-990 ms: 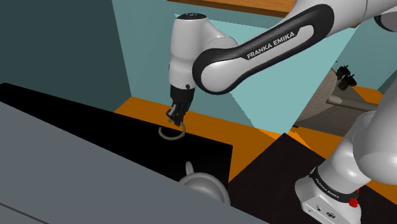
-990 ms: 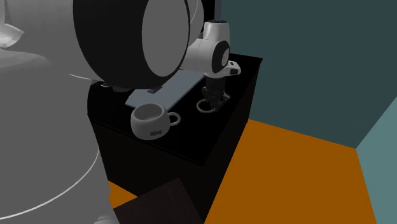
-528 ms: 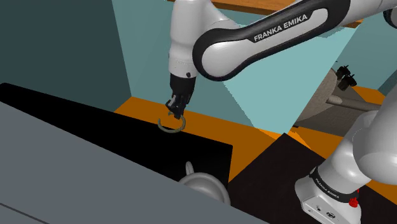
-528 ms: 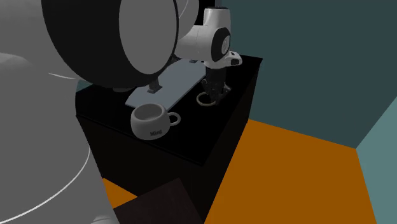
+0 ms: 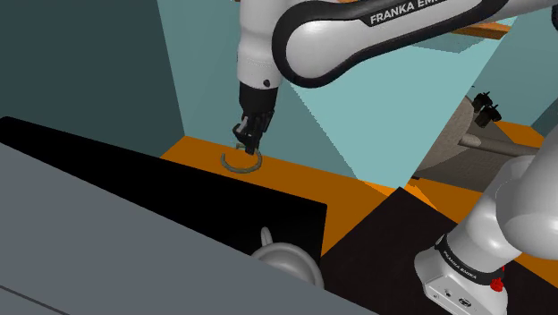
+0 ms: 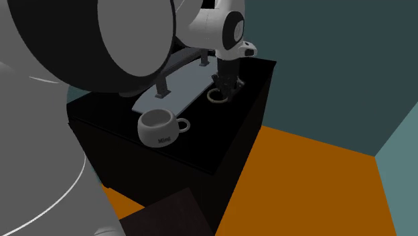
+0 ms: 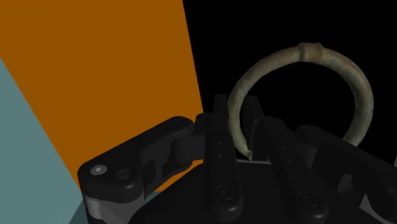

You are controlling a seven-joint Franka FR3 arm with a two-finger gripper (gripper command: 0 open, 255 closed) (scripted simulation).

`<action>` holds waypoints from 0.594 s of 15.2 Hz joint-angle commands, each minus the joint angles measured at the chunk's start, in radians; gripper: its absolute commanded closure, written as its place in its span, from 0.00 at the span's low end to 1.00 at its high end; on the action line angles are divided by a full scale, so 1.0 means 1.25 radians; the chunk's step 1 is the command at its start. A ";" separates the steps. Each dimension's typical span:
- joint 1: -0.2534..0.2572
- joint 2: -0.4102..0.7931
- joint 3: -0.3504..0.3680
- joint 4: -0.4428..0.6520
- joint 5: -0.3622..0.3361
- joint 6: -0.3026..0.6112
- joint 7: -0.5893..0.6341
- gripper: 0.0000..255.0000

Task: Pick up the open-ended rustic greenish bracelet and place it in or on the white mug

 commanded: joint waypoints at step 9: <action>0.065 -0.173 0.061 -0.169 0.085 0.014 0.085 1.00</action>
